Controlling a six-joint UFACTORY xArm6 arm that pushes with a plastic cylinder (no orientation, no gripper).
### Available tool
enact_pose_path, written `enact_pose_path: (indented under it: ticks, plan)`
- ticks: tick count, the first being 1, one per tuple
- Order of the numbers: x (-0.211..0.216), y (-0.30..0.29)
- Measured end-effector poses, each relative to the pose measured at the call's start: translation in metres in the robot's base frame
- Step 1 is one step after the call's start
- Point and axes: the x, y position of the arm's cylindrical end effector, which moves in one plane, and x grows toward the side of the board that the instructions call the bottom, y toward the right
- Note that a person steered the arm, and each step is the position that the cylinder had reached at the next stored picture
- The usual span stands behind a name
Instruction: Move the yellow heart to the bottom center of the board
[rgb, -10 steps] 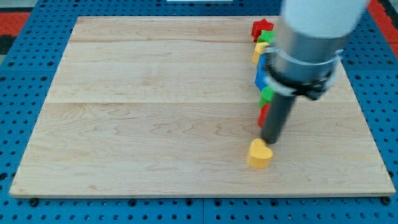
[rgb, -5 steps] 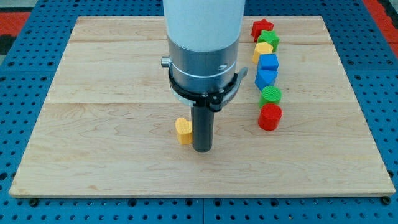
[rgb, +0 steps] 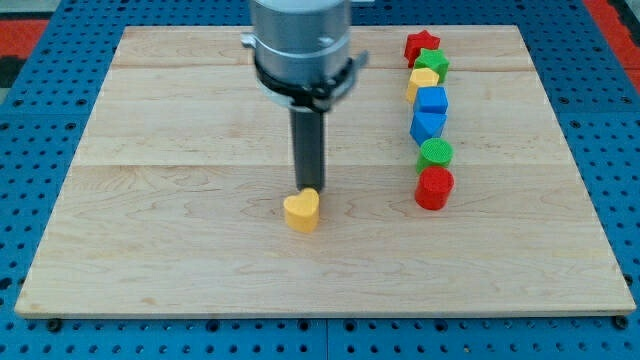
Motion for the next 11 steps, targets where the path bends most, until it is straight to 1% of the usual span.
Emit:
enact_pose_path:
  ticks: [2,3,4,5,6,7,9,10,11]
  plan:
    - [0.040,0.021]
    - [-0.002,-0.001]
    - [-0.020,-0.021]
    - [0.013,-0.035]
    - [0.035,-0.039]
    - [0.049,-0.041]
    - [0.009,-0.022]
    - [0.057,-0.010]
    - [0.056,-0.004]
